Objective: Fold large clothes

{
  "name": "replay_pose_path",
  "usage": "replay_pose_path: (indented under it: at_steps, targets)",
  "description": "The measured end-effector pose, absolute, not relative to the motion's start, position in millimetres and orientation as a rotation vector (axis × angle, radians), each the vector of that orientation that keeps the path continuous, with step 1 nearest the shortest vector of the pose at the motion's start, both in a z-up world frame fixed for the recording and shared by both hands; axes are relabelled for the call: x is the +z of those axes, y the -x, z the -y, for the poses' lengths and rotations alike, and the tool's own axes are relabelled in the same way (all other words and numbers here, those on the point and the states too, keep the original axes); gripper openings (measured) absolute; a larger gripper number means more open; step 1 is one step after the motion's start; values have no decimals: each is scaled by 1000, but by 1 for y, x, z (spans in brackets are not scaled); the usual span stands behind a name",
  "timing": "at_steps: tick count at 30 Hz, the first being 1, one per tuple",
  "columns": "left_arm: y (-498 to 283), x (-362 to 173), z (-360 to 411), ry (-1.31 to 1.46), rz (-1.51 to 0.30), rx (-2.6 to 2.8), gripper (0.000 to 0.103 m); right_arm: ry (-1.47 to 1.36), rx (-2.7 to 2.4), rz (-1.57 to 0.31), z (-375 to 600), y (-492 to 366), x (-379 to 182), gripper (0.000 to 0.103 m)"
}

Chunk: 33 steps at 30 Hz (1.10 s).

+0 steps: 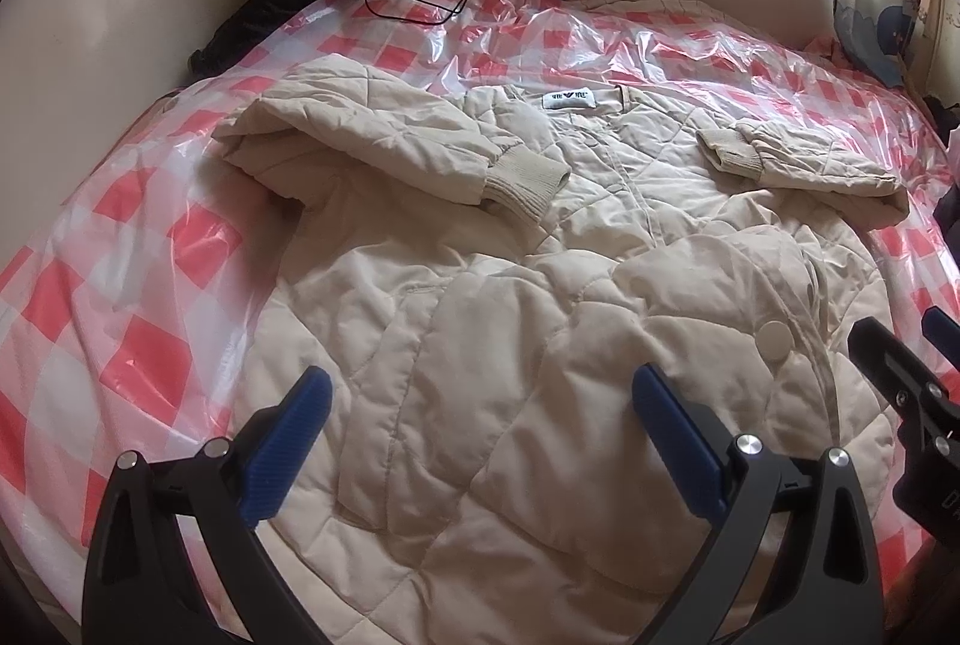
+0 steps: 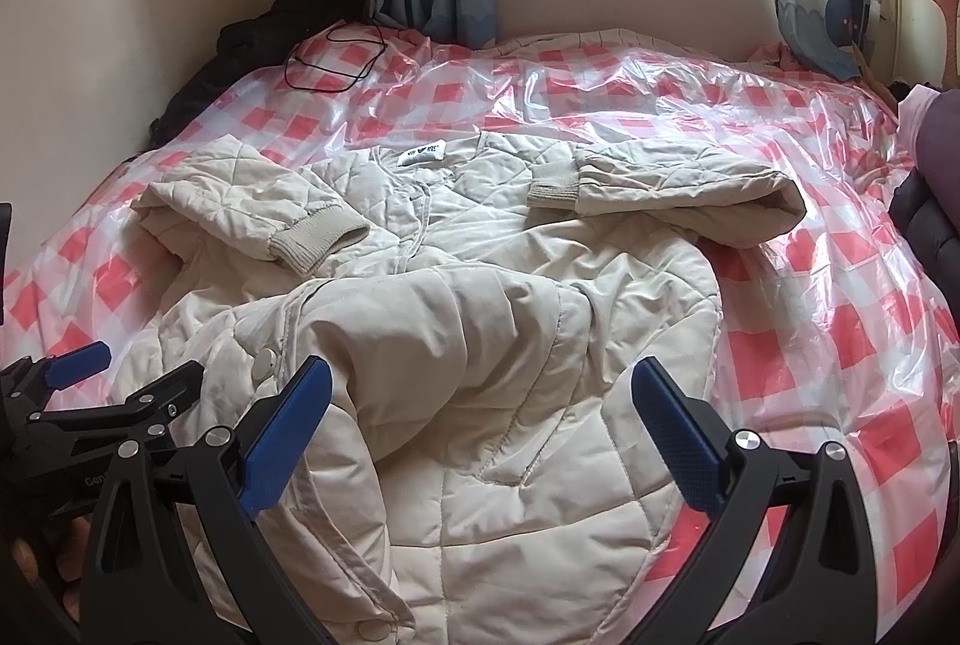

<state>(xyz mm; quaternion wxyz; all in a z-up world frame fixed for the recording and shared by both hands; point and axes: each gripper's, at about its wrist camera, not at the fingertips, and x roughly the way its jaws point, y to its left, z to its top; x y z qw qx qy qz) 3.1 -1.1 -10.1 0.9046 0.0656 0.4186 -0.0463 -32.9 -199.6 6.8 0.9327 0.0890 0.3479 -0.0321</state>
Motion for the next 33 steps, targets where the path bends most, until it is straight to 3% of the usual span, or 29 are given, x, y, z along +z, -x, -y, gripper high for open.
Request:
replay_pose_path:
  at_steps: [33]
  targets:
    - [-21,-14,-7,-35,-899,-124,96,-190,-72,-728,206,30,5,97]
